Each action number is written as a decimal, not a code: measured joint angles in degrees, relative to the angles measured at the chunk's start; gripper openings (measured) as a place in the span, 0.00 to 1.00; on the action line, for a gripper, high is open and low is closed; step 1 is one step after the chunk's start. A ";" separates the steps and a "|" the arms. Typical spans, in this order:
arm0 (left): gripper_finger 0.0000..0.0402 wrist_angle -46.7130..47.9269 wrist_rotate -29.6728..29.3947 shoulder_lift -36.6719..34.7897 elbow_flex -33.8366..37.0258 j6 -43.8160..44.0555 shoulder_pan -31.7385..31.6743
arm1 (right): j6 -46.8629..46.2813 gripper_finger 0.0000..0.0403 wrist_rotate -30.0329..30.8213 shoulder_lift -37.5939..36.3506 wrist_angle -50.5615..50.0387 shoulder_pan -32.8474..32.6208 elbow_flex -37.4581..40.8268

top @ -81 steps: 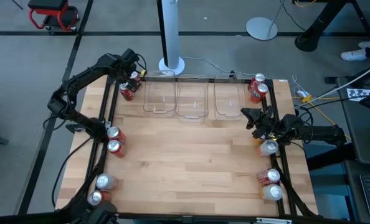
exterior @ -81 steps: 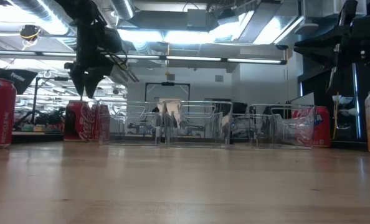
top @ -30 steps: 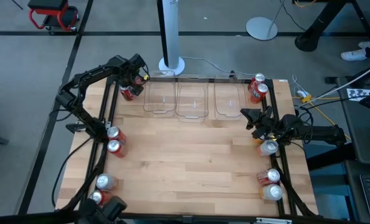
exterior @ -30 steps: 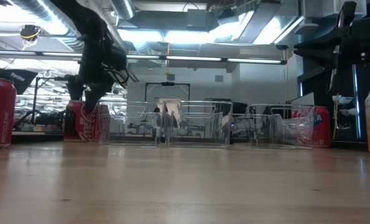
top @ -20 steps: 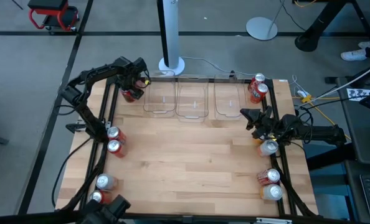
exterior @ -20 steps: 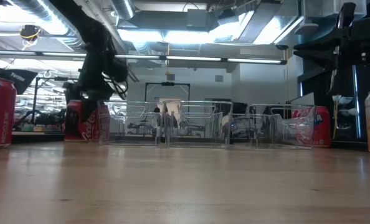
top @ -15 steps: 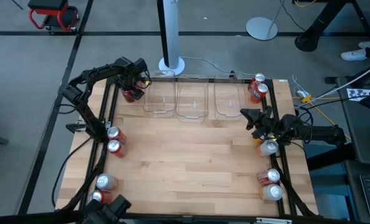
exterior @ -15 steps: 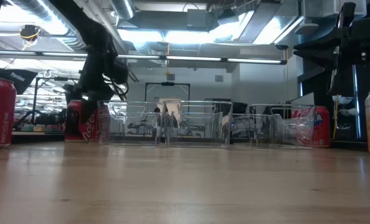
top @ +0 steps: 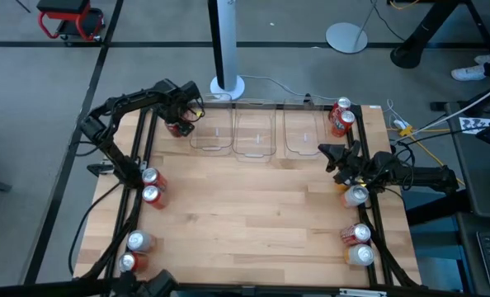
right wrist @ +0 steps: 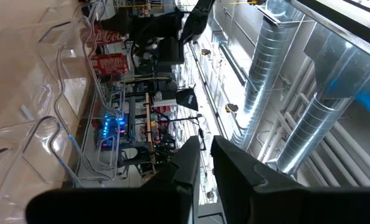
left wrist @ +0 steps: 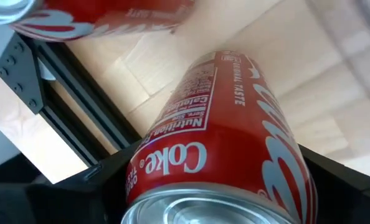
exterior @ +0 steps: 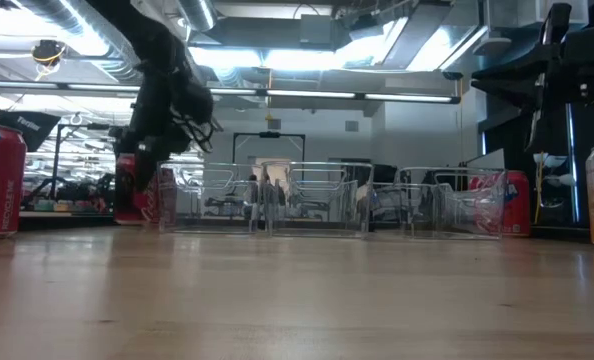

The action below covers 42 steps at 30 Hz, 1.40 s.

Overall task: Sort soda cans
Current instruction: Put the bottom left top red soda can into the left transparent bin

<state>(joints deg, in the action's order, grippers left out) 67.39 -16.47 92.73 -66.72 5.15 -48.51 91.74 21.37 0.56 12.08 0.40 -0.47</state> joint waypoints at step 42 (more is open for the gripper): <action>0.77 -9.56 7.99 -0.10 -20.12 -0.82 6.06 | 0.29 0.12 0.00 0.02 1.42 0.00 0.02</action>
<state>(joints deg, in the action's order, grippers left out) 57.83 -8.48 92.64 -86.84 4.33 -42.46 92.03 21.37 0.58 13.50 0.40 -0.45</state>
